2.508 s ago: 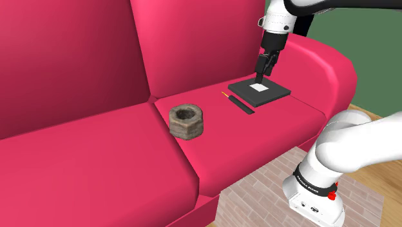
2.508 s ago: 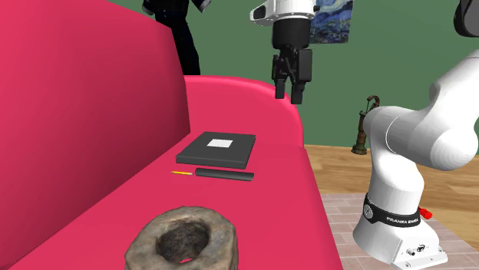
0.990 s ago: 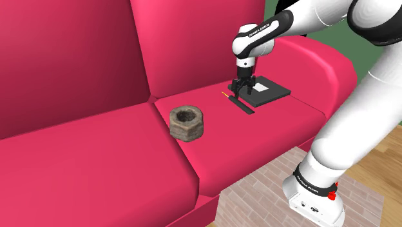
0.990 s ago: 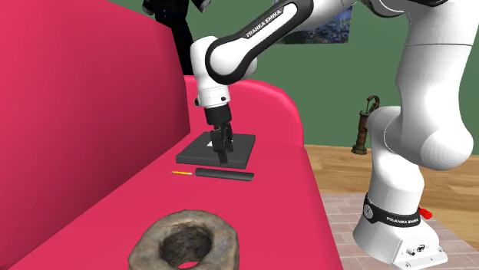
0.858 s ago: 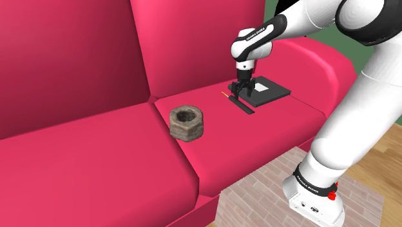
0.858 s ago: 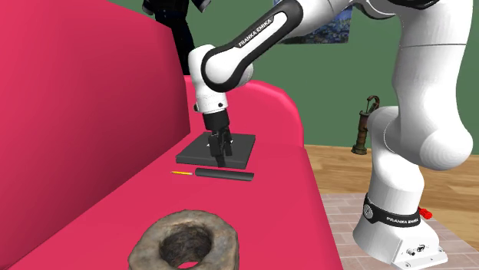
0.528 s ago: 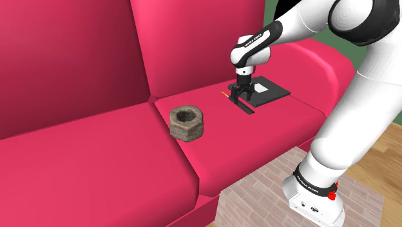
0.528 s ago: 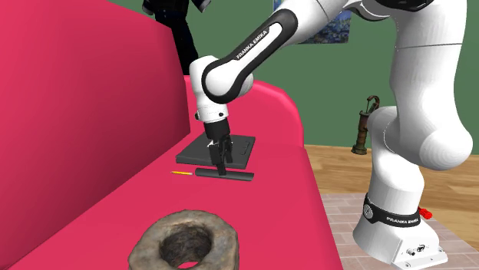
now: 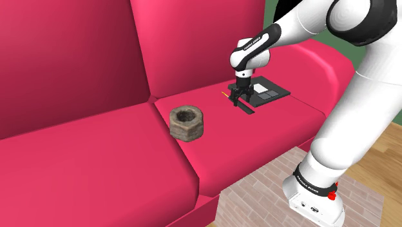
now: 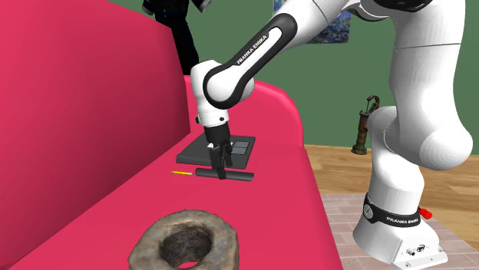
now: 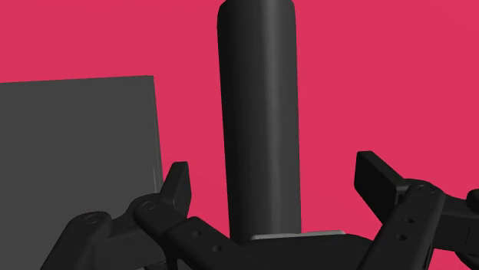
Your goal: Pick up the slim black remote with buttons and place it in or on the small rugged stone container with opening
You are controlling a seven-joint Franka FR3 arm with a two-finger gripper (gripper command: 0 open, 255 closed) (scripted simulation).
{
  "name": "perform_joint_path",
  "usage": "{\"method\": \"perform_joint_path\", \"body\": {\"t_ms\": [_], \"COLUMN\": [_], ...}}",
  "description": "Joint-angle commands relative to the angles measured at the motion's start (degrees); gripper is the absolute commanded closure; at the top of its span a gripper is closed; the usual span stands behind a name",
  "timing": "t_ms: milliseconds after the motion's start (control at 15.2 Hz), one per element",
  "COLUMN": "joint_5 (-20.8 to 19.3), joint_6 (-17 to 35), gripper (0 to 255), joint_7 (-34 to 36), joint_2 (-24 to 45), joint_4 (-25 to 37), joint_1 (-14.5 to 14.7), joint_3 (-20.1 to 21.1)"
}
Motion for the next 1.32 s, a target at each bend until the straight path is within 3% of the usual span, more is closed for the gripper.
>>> {"method": "perform_joint_path", "body": {"t_ms": [0,66,132,660,1254], "joint_5": [0.0,0.0,-0.1,-0.2,-1.0], "joint_6": [-0.1,-0.1,0.0,0.9,-6.1], "gripper": [0,0,255,255,255], "joint_7": [0.0,0.0,0.0,0.0,0.7], "joint_2": [0.5,0.5,0.2,-0.3,-3.3], "joint_4": [-0.3,-0.3,-0.7,-2.0,2.0], "joint_1": [-0.2,-0.2,-0.2,-0.3,-0.1], "joint_3": [-0.2,-0.2,-0.2,-0.3,-0.2]}}
